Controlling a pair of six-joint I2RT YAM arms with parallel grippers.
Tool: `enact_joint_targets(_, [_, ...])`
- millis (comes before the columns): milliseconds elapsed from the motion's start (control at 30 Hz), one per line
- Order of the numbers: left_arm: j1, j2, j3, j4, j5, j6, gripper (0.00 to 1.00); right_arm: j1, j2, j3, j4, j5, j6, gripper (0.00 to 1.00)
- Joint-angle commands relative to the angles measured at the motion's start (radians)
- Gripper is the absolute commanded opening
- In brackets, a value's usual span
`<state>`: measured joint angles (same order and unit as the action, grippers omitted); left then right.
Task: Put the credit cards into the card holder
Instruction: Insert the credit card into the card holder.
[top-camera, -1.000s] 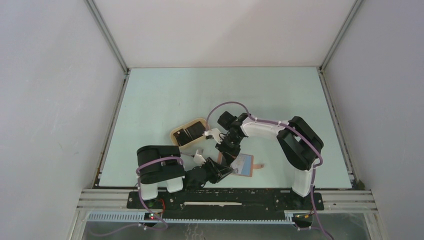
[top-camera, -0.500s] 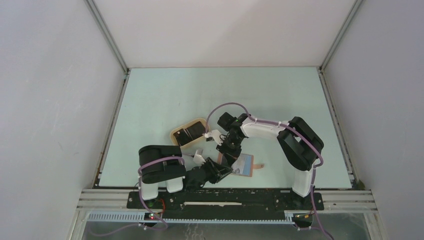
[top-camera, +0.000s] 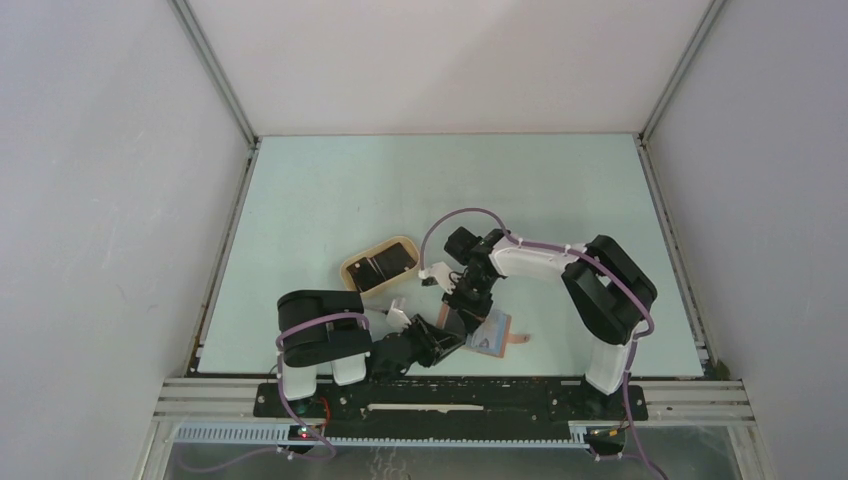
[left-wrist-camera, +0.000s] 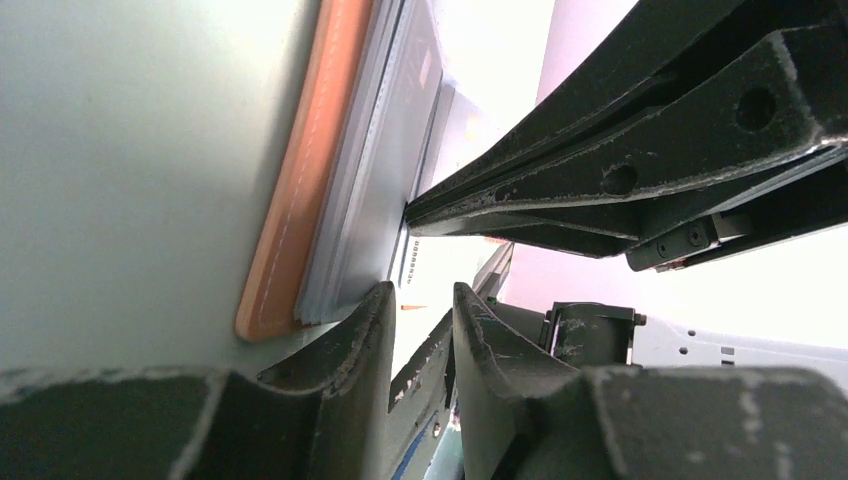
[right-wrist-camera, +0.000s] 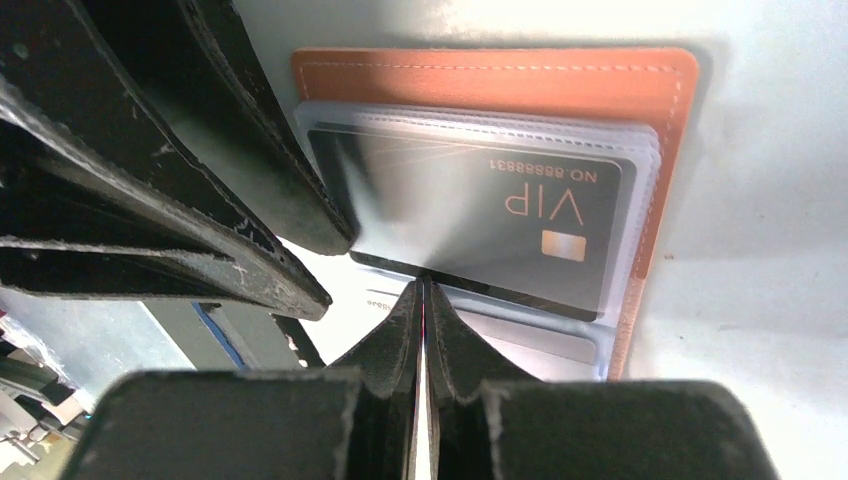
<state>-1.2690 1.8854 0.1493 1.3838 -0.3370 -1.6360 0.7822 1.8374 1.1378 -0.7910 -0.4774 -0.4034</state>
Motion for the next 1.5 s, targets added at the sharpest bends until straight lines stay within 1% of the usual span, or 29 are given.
enact_joint_targets(0, [0.007, 0.022, -0.028, -0.04, -0.015, 0.052, 0.34, -0.024, -0.049, -0.02, -0.024, 0.047, -0.034, 0.09])
enact_joint_targets(133, [0.007, 0.007, -0.026, -0.038, -0.014, 0.075, 0.34, -0.027, -0.081, -0.024, -0.036, 0.018, -0.045, 0.1])
enact_joint_targets(233, [0.008, -0.03, -0.023, -0.037, -0.011, 0.119, 0.33, -0.045, -0.131, -0.024, -0.051, -0.036, -0.066, 0.11])
enact_joint_targets(367, [0.004, -0.133, -0.023, -0.096, -0.013, 0.209, 0.34, -0.114, -0.245, -0.023, -0.075, -0.132, -0.111, 0.12])
enact_joint_targets(467, [-0.001, -0.232, -0.011, -0.178, -0.012, 0.294, 0.34, -0.184, -0.356, -0.025, -0.092, -0.201, -0.143, 0.12])
enact_joint_targets(567, [-0.002, -0.352, 0.027, -0.325, -0.003, 0.405, 0.35, -0.258, -0.48, -0.027, -0.103, -0.272, -0.168, 0.12])
enact_joint_targets(667, [-0.003, -0.498, 0.102, -0.605, -0.014, 0.552, 0.35, -0.324, -0.627, -0.04, -0.079, -0.304, -0.172, 0.14])
enact_joint_targets(733, [-0.008, -0.617, 0.166, -0.8, -0.053, 0.663, 0.36, -0.363, -0.725, -0.046, -0.04, -0.304, -0.153, 0.16])
enact_joint_targets(767, [-0.012, -0.667, 0.2, -0.9, -0.088, 0.714, 0.38, -0.377, -0.787, -0.051, -0.011, -0.297, -0.141, 0.19])
enact_joint_targets(800, [-0.015, -0.71, 0.232, -0.983, -0.124, 0.772, 0.4, -0.388, -0.825, -0.055, 0.003, -0.284, -0.131, 0.26])
enact_joint_targets(833, [-0.018, -0.752, 0.262, -1.06, -0.159, 0.824, 0.42, -0.397, -0.853, -0.065, 0.032, -0.265, -0.127, 0.35])
enact_joint_targets(867, [-0.018, -0.788, 0.289, -1.11, -0.2, 0.872, 0.44, -0.399, -0.875, -0.083, 0.067, -0.207, -0.092, 0.55])
enact_joint_targets(900, [-0.017, -0.825, 0.299, -1.138, -0.221, 0.925, 0.48, -0.402, -0.879, -0.096, 0.073, -0.198, -0.064, 0.62])
enact_joint_targets(933, [-0.018, -0.856, 0.309, -1.153, -0.239, 0.972, 0.52, -0.406, -0.872, -0.099, 0.049, -0.211, -0.074, 0.66])
enact_joint_targets(967, [-0.018, -0.882, 0.316, -1.157, -0.257, 1.021, 0.59, -0.415, -0.853, -0.101, 0.027, -0.264, -0.08, 0.67])
enact_joint_targets(1000, [-0.017, -0.903, 0.326, -1.16, -0.276, 1.06, 0.7, -0.43, -0.83, -0.106, -0.002, -0.333, -0.091, 0.68])
enact_joint_targets(1033, [-0.015, -0.918, 0.334, -1.161, -0.296, 1.097, 0.88, -0.444, -0.804, -0.114, -0.028, -0.4, -0.122, 0.69])
enact_joint_targets(1067, [-0.009, -0.929, 0.34, -1.162, -0.305, 1.118, 0.98, -0.451, -0.784, -0.125, -0.049, -0.427, -0.173, 0.7])
enact_joint_targets(1100, [-0.001, -0.936, 0.345, -1.167, -0.311, 1.119, 1.0, -0.451, -0.768, -0.133, -0.072, -0.424, -0.214, 0.72])
enact_joint_targets(1133, [0.012, -0.94, 0.349, -1.175, -0.306, 1.108, 1.0, -0.452, -0.757, -0.146, -0.083, -0.415, -0.256, 0.73])
enact_joint_targets(1167, [0.03, -0.941, 0.347, -1.168, -0.264, 1.111, 1.0, -0.452, -0.749, -0.166, -0.085, -0.413, -0.298, 0.73])
enact_joint_targets(1200, [0.053, -0.939, 0.34, -1.133, -0.181, 1.115, 1.0, -0.452, -0.741, -0.194, -0.089, -0.418, -0.345, 0.72])
enact_joint_targets(1233, [0.066, -0.927, 0.331, -1.105, -0.114, 1.111, 0.97, -0.449, -0.738, -0.213, -0.094, -0.424, -0.402, 0.69])
enact_joint_targets(1333, [0.071, -0.867, 0.319, -1.04, 0.012, 1.082, 0.86, -0.445, -0.769, -0.29, -0.103, -0.428, -0.621, 0.64])
enact_joint_targets(1400, [0.069, -0.811, 0.323, -1.017, 0.059, 1.049, 0.76, -0.445, -0.815, -0.356, -0.114, -0.421, -0.831, 0.62])
enact_joint_targets(1467, [0.069, -0.75, 0.32, -0.954, 0.102, 1.019, 0.65, -0.445, -0.877, -0.435, -0.055, -0.401, -0.98, 0.63])
